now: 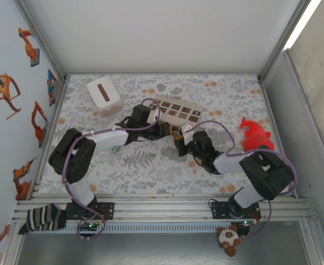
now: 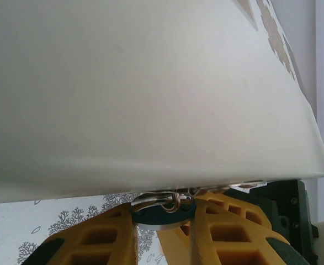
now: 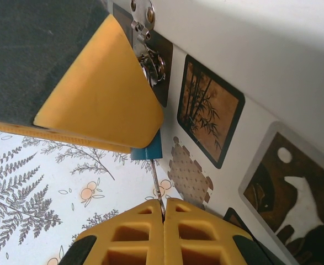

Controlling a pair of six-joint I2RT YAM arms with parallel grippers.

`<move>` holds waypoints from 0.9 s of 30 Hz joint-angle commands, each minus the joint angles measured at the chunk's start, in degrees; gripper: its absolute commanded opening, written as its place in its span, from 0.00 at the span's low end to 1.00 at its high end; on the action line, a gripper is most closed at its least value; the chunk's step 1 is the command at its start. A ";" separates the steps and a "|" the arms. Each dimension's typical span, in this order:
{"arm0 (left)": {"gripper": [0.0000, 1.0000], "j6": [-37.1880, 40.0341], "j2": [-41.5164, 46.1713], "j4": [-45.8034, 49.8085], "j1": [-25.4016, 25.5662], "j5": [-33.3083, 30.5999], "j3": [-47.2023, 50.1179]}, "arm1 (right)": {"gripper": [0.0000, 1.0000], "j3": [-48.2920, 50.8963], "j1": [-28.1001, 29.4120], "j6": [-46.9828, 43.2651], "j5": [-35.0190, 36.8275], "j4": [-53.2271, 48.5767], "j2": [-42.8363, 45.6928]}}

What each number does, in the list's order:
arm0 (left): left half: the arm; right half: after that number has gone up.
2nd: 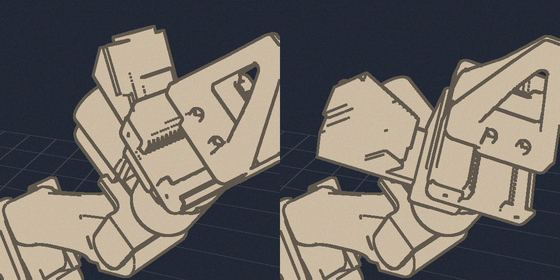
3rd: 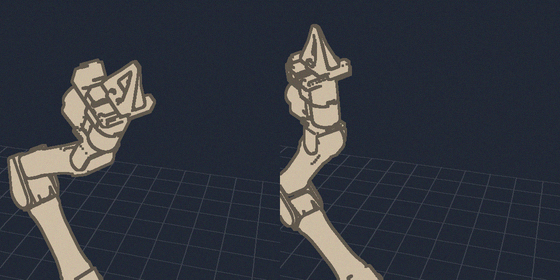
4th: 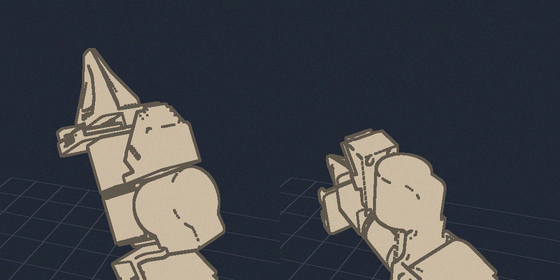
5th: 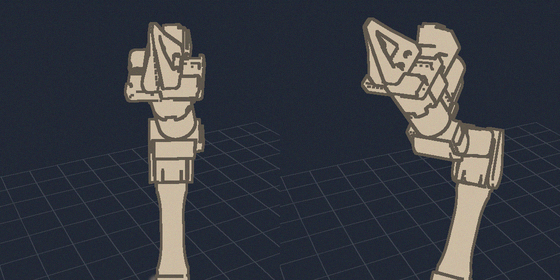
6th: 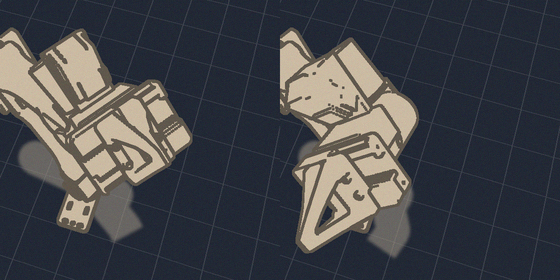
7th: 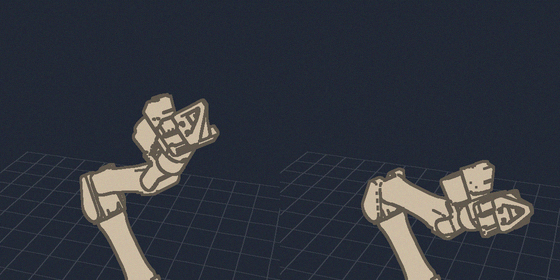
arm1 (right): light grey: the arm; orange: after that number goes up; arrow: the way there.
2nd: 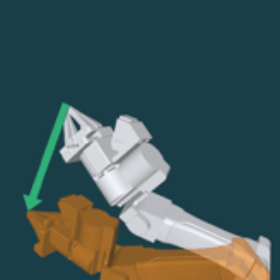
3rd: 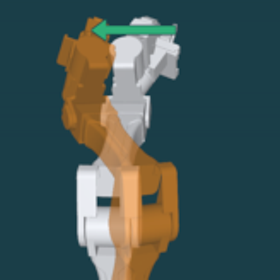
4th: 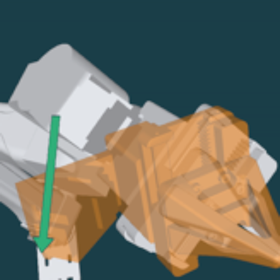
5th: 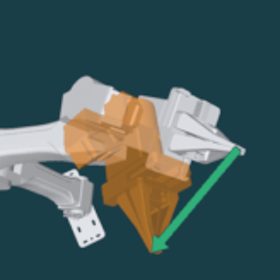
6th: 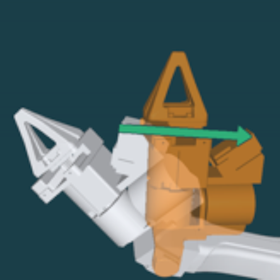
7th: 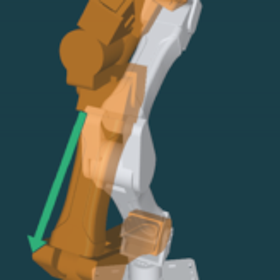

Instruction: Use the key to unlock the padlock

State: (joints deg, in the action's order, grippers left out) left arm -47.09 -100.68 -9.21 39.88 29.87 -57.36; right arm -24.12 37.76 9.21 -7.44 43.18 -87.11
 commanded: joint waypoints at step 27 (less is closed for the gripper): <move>0.23 -1.51 1.98 -1.84 0.45 2.39 -1.61 | 0.00 0.07 0.74 2.29 2.26 8.24 -1.35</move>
State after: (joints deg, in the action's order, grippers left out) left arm -47.18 -100.68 -9.41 40.03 29.82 -57.36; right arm -23.20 38.13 10.31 -6.55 46.19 -87.31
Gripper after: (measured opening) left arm 0.233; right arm 0.048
